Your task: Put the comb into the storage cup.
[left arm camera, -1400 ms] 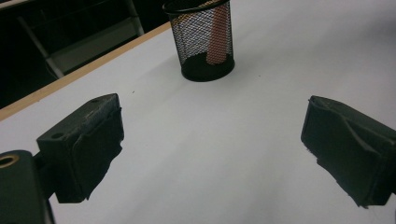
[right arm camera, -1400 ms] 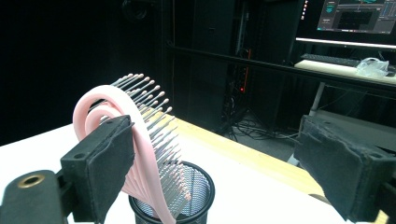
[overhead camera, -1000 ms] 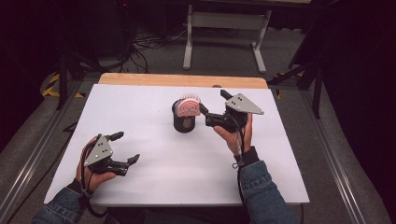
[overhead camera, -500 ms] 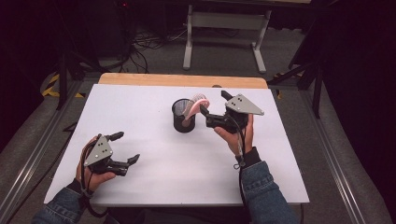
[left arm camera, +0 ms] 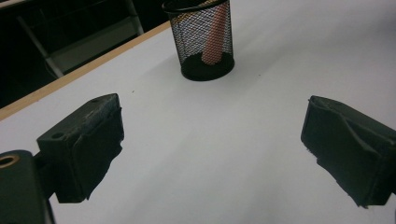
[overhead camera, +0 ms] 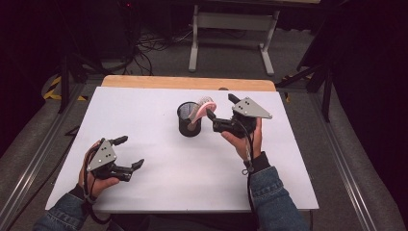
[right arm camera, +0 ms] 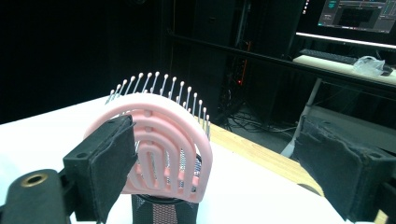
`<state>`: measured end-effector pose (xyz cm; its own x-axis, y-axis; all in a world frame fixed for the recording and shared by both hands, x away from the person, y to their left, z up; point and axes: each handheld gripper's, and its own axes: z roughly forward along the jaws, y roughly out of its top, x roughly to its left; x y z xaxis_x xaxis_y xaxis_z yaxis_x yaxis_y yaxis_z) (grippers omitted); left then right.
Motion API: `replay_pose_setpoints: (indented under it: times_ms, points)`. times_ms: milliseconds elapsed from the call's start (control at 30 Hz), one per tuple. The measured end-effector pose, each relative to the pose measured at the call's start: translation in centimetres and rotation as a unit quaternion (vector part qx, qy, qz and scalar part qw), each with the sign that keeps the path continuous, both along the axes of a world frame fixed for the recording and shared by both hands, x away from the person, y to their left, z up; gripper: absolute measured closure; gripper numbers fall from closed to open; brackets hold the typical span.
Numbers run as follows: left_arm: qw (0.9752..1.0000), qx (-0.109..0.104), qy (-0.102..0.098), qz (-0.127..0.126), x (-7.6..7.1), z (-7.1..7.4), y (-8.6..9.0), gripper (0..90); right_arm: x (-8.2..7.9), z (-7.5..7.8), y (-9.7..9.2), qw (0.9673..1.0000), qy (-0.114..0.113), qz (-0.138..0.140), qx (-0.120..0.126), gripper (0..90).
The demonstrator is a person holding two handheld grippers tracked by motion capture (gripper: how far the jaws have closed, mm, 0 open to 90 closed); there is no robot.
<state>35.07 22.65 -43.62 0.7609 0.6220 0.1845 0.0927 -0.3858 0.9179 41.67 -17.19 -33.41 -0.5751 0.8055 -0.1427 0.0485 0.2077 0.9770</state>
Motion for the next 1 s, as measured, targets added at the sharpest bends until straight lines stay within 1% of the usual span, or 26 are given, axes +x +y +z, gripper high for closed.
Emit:
replay_pose_setpoints:
  times_ms: [367, 567, 600, 700, 1000]
  points:
    - [1.0, 0.0, 0.0, -0.001, 0.0, 0.0, 0.0, 6.8, -0.2, 0.0, -0.1, 1.0, -0.002, 0.005, 0.0, 12.3]
    - [1.0, 0.0, 0.0, 0.001, 0.0, 0.0, 0.0, 6.8, -0.4, 0.0, -0.3, 0.9998, 0.003, 0.015, 0.009, 12.2]
    - [1.0, 0.0, 0.0, 0.001, 0.0, 0.0, 0.0, 6.8, -0.5, 0.0, -0.4, 0.9997, 0.004, 0.018, 0.014, 12.2]
    - [1.0, 0.0, 0.0, 0.0, 0.0, 0.0, 0.0, 6.8, -0.8, -0.1, -0.6, 0.9996, 0.007, 0.021, 0.018, 12.1]
    - [1.0, -0.001, 0.0, 0.001, 0.0, 0.0, 0.0, 6.7, -1.7, -0.5, -1.2, 0.9996, 0.008, 0.023, 0.013, 12.1]
